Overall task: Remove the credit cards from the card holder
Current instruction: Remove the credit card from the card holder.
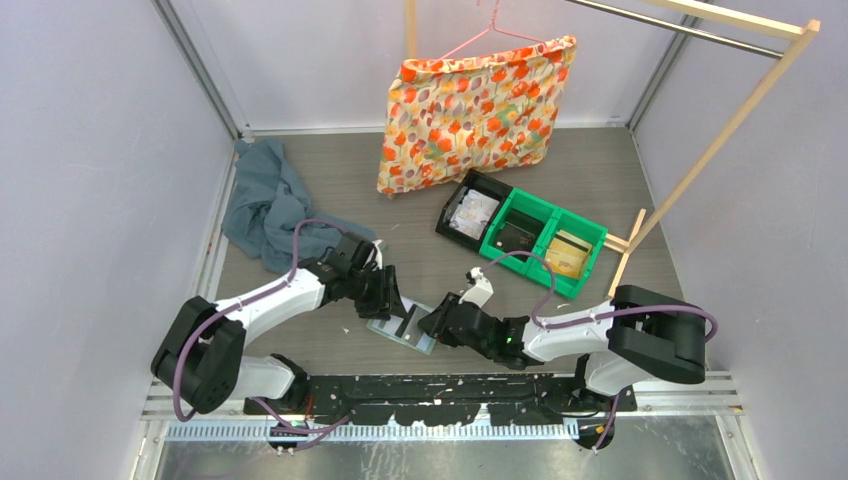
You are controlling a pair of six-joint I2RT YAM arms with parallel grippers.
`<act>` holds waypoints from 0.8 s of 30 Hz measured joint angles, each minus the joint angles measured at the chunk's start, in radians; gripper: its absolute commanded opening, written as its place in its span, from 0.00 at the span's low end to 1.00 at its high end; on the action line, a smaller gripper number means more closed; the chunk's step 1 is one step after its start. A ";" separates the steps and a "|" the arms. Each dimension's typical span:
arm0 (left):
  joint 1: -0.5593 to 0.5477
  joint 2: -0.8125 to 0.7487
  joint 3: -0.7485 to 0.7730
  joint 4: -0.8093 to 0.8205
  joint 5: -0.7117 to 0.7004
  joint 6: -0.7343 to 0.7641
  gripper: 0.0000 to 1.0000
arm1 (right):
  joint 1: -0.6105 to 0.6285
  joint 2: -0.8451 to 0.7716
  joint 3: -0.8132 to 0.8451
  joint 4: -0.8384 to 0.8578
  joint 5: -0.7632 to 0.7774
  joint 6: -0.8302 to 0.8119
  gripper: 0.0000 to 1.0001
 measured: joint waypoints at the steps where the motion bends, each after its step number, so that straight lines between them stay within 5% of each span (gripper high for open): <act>1: 0.000 0.003 0.000 0.000 0.000 0.001 0.48 | 0.000 0.001 0.000 0.000 0.001 0.001 0.35; 24: 0.000 -0.056 -0.079 0.051 -0.013 -0.002 0.39 | 0.000 0.137 0.002 0.171 -0.009 0.021 0.35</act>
